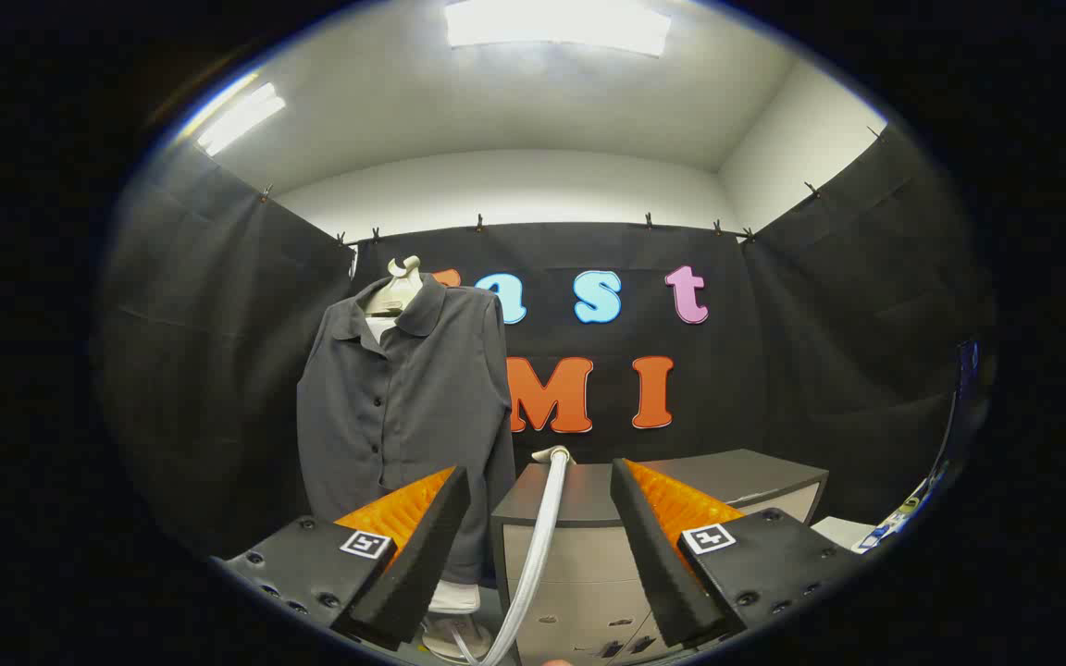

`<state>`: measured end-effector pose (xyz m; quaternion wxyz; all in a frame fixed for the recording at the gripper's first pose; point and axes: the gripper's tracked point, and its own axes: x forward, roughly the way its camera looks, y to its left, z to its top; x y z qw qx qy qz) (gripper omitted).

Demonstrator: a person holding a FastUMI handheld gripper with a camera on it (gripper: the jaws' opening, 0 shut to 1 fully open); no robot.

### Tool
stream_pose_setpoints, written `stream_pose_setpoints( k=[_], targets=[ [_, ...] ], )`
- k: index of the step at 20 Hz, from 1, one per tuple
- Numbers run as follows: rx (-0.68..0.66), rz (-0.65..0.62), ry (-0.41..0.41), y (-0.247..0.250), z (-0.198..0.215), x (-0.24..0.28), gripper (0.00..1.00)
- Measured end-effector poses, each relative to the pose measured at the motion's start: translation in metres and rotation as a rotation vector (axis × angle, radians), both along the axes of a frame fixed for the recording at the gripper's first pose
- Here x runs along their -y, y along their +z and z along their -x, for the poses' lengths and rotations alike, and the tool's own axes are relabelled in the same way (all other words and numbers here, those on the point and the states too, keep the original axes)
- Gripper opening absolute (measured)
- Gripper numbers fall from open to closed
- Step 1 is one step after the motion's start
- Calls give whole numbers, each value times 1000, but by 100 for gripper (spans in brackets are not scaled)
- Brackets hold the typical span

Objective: Iron the clothes twice with a garment steamer, once on the left side and once on the right side.

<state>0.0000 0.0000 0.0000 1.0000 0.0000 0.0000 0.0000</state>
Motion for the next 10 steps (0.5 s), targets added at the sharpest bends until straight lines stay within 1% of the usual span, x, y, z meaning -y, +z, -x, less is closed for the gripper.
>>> stream_pose_setpoints(
  k=[3, 10],
  targets=[
    [2, -15, -15, 2, 2, 6, 98],
    [9, -17, -20, 6, 9, 7, 98]
  ],
)
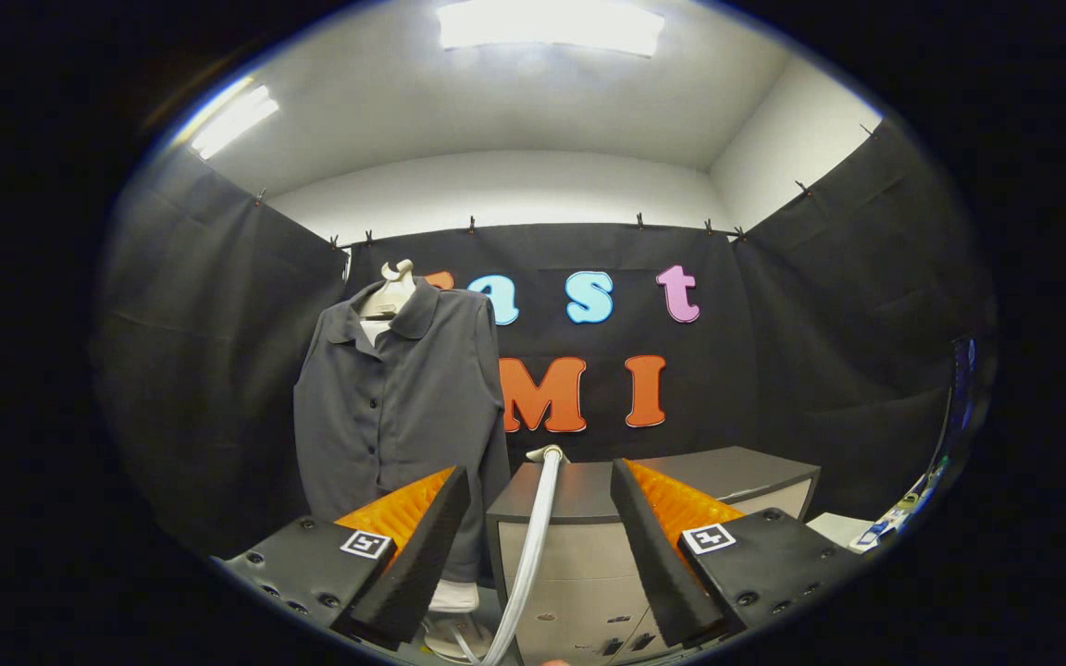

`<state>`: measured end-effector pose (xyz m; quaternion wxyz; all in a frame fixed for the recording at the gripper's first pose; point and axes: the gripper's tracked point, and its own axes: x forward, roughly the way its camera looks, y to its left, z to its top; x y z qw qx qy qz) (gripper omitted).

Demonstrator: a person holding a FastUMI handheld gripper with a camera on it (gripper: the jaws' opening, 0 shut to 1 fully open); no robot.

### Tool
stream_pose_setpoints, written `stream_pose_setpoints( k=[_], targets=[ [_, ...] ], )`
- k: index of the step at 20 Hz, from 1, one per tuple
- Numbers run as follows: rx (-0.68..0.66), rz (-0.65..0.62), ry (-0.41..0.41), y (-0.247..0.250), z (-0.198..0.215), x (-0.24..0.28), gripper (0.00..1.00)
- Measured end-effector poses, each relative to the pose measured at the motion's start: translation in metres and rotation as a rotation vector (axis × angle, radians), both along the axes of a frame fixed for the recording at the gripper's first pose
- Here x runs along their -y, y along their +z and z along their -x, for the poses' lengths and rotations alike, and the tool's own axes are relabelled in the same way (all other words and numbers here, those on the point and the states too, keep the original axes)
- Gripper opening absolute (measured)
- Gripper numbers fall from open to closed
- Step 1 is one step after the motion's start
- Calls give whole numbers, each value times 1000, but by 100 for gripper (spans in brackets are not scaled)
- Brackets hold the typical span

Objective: Iron the clothes twice with a garment steamer, once on the left side and once on the right side.

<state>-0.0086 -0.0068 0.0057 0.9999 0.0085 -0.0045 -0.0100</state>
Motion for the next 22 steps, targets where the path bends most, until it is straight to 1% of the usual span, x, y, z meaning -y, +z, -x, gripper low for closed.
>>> stream_pose_setpoints(
  k=[8, 11, 12, 15, 18, 19, 20, 22],
  targets=[
    [6, 11, -4, 2, 3, 1, 98],
    [9, 8, -17, 7, -2, 5, 98],
    [6, 8, -17, 15, -10, 4, 98],
    [21, 9, 3, 55, -39, 1, 98],
    [31, 36, -41, 86, -84, 12, 98],
    [10, 49, -58, 88, -105, 14, 98],
    [-16, 60, -56, 89, -126, 9, 98],
    [-88, 70, -30, 86, -181, -11, 98]
  ],
)
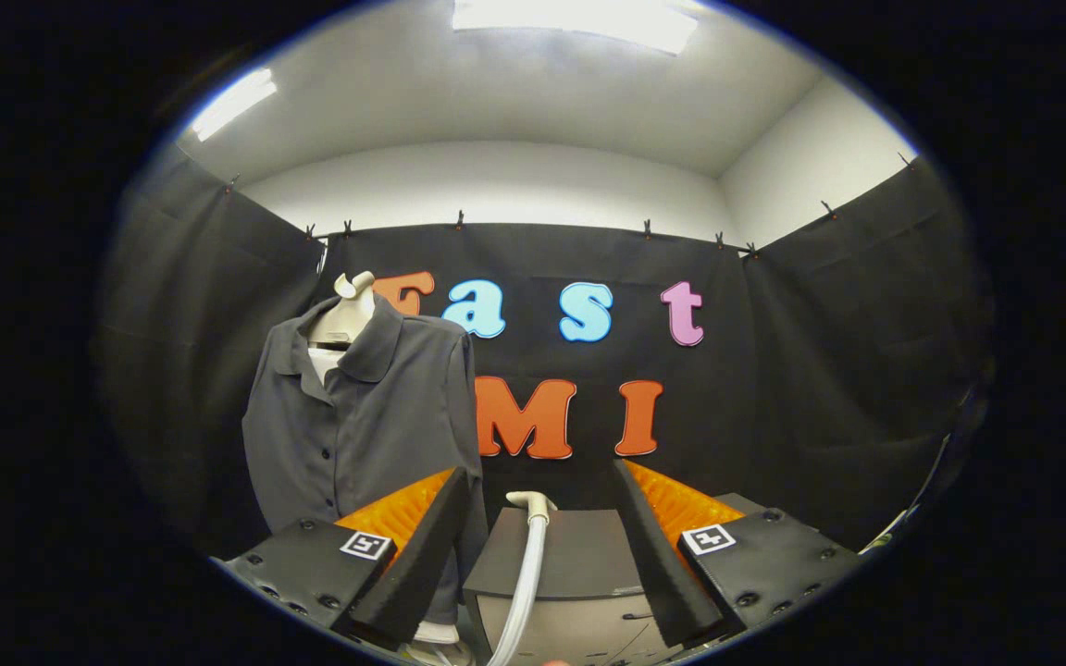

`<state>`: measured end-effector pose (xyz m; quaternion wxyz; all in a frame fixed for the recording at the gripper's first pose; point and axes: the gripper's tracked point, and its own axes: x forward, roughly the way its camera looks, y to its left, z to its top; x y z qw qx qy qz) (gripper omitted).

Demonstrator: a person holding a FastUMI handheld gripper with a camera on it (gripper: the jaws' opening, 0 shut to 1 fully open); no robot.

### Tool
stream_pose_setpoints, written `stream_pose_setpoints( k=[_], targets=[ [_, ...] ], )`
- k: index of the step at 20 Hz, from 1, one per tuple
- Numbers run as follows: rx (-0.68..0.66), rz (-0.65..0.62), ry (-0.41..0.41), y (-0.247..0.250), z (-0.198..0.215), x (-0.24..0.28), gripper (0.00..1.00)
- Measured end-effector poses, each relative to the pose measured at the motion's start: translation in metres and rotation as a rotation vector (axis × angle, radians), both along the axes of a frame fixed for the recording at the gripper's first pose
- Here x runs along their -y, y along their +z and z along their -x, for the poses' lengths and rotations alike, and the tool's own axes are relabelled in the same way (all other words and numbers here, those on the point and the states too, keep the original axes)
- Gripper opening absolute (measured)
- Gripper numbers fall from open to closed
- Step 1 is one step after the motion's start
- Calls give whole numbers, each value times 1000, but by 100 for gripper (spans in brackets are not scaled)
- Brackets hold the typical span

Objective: Iron the clothes twice with a garment steamer, once on the left side and once on the right side.

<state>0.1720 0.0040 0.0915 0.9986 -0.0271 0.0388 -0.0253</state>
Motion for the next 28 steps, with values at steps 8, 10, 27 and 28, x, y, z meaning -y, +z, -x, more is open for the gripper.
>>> stream_pose_setpoints(
  k=[8, 10, 27, 28],
  targets=[
    [-270, 169, 31, -64, -173, -39, 98],
    [-330, 169, -29, -87, -201, -20, 98],
    [-867, -17, -34, -287, -277, 33, 95],
    [-894, -28, -24, -294, -275, 32, 95]
  ],
)
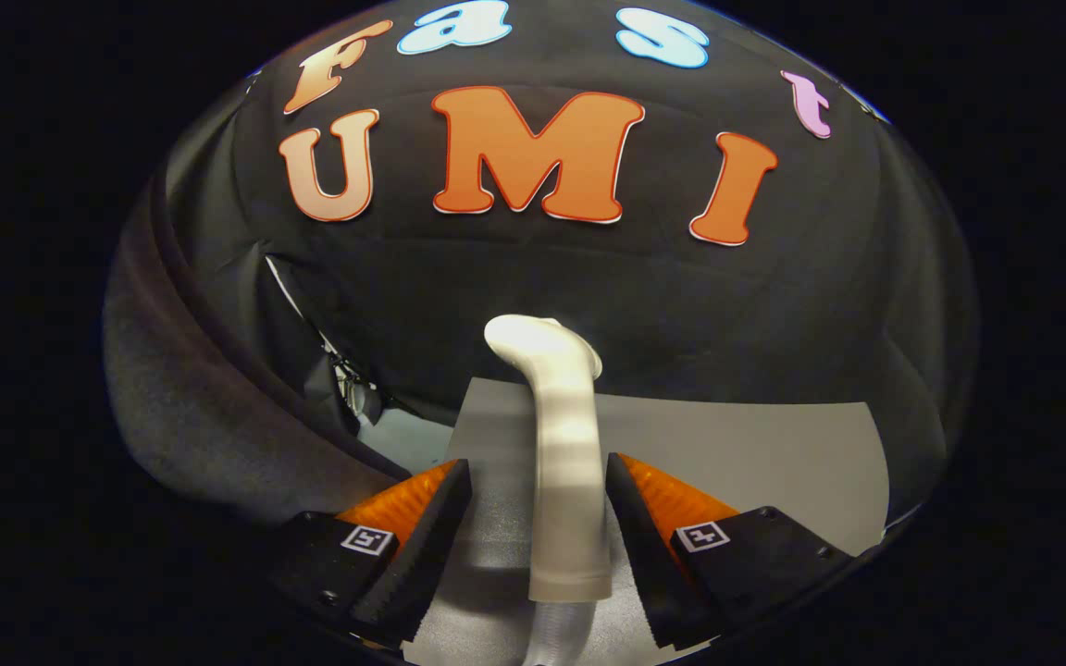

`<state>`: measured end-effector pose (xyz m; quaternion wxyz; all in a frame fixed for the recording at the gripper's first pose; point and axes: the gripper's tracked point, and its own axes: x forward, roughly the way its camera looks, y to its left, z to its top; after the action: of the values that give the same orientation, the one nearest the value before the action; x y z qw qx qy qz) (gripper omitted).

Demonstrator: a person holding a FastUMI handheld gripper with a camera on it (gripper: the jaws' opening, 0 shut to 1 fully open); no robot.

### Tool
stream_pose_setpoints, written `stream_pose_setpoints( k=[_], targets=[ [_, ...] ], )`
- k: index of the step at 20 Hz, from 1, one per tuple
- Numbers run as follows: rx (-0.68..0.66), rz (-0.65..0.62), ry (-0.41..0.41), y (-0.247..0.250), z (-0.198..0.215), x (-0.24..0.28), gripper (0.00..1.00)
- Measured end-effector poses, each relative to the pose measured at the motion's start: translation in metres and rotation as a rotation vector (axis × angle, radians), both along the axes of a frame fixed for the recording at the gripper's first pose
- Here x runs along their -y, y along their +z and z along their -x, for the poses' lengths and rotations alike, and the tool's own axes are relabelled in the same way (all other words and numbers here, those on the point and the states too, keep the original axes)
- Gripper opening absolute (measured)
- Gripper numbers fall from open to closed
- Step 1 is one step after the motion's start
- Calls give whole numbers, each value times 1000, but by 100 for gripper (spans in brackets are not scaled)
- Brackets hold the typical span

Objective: Iron the clothes twice with a garment steamer, once on the left side and once on the right side.

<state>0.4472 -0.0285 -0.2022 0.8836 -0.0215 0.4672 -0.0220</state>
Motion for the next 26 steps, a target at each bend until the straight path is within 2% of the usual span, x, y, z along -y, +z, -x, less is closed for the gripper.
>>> stream_pose_setpoints(
  k=[4, 5, 8, 9, 14, 21, 23, 26],
  targets=[
    [-58, -6, -25, -17, -2, 5, 94],
    [-64, -5, -26, -17, -3, 5, 90],
    [-39, -9, -55, -15, -7, 12, 72],
    [-26, -33, -51, -17, -6, 8, 46],
    [74, -50, -114, 11, 10, 15, 40],
    [314, 13, -371, 59, 59, 74, 40],
    [388, 20, -424, 74, 74, 84, 39],
    [467, 94, -476, 91, 107, 99, 39]
  ],
)
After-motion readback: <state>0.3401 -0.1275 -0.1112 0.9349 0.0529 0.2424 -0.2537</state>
